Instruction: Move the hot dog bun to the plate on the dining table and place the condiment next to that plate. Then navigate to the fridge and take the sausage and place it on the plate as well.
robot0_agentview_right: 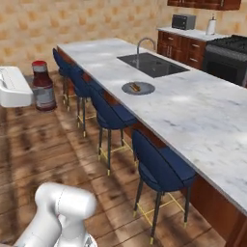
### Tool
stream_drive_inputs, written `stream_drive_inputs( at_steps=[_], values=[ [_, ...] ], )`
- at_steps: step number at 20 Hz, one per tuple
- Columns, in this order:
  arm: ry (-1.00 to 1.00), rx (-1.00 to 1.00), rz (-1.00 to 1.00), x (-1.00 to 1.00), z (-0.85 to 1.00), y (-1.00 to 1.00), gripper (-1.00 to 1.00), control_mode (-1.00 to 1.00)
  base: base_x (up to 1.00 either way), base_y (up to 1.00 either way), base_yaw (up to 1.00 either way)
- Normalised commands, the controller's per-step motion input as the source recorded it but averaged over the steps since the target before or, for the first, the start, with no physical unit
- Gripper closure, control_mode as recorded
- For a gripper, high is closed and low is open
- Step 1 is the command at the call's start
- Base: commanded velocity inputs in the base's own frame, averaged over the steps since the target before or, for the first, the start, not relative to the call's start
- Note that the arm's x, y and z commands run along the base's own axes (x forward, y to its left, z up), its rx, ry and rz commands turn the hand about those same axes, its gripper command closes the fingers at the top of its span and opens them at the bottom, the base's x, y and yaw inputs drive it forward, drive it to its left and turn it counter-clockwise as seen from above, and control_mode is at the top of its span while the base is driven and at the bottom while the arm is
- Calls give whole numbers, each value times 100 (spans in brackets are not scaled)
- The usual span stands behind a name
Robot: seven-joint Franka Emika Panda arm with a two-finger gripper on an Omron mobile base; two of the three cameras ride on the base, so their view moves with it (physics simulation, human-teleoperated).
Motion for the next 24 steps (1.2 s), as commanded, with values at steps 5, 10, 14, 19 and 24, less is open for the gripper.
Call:
stream_drive_inputs(
  at_steps=[5,10,14,19,24],
  values=[
    [0,0,0,0,0,0,100,100,60,91,-53],
    [0,0,0,0,0,0,100,100,60,92,-53],
    [0,0,0,0,0,0,100,100,60,92,-49],
    [0,0,0,0,0,0,100,100,59,96,-48],
    [0,0,0,0,0,0,100,100,48,62,-39]
  ],
)
